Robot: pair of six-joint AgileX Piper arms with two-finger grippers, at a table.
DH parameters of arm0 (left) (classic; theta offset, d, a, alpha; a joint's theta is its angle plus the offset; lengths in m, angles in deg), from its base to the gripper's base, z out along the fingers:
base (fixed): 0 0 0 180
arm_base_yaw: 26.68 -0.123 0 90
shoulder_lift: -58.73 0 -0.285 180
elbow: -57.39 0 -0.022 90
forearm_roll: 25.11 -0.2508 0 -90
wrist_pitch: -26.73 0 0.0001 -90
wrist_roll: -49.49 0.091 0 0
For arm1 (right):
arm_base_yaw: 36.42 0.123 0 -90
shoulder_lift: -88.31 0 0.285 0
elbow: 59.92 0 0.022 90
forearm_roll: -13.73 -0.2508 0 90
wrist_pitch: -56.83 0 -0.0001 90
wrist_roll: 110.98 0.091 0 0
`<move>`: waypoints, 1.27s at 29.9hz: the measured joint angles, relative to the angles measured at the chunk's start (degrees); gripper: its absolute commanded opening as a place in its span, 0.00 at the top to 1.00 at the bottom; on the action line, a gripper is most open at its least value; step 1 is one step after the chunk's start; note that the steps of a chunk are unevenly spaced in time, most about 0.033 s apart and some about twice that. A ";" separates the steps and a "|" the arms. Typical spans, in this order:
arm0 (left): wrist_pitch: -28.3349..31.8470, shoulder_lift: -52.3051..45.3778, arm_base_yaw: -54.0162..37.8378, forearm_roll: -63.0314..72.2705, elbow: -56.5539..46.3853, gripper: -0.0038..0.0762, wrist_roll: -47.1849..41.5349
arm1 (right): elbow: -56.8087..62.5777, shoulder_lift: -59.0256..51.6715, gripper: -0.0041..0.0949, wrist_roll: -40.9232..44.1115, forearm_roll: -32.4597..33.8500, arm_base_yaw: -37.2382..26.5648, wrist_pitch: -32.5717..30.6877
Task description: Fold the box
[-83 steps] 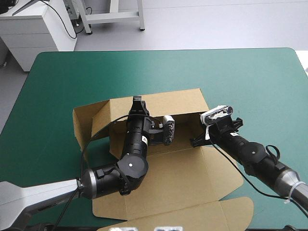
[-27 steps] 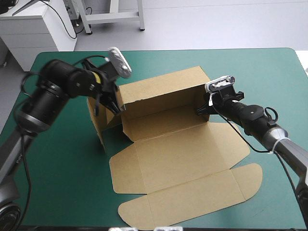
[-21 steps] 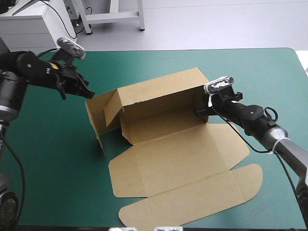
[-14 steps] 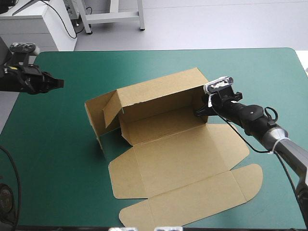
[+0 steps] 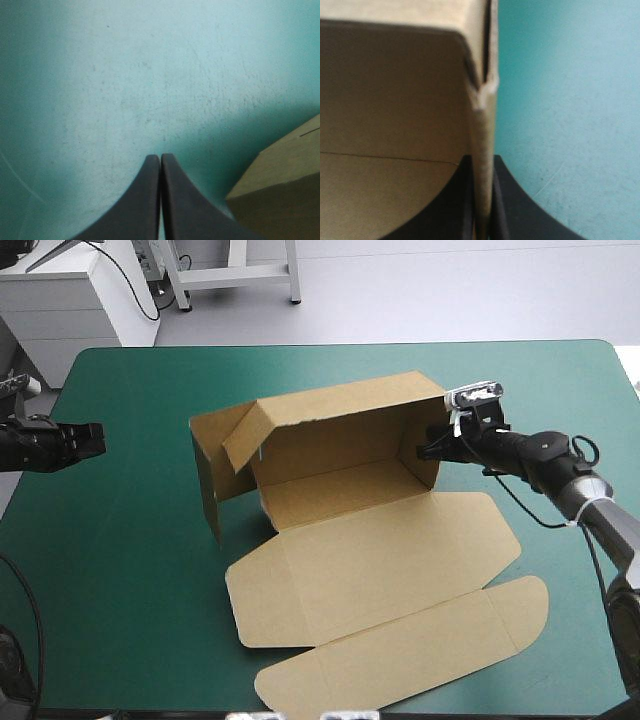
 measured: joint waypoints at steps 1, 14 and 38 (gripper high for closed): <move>0.18 -0.12 0.00 0.24 -0.12 0.96 0.05 | -1.42 0.51 0.97 4.76 3.07 -0.62 -1.44; 1.55 -0.18 0.00 0.86 -0.16 0.96 0.84 | -29.07 1.95 0.97 56.01 51.65 -0.94 -33.52; 1.03 -0.18 0.00 1.26 -0.19 0.96 0.84 | -38.45 14.46 0.97 65.28 52.41 2.09 -45.80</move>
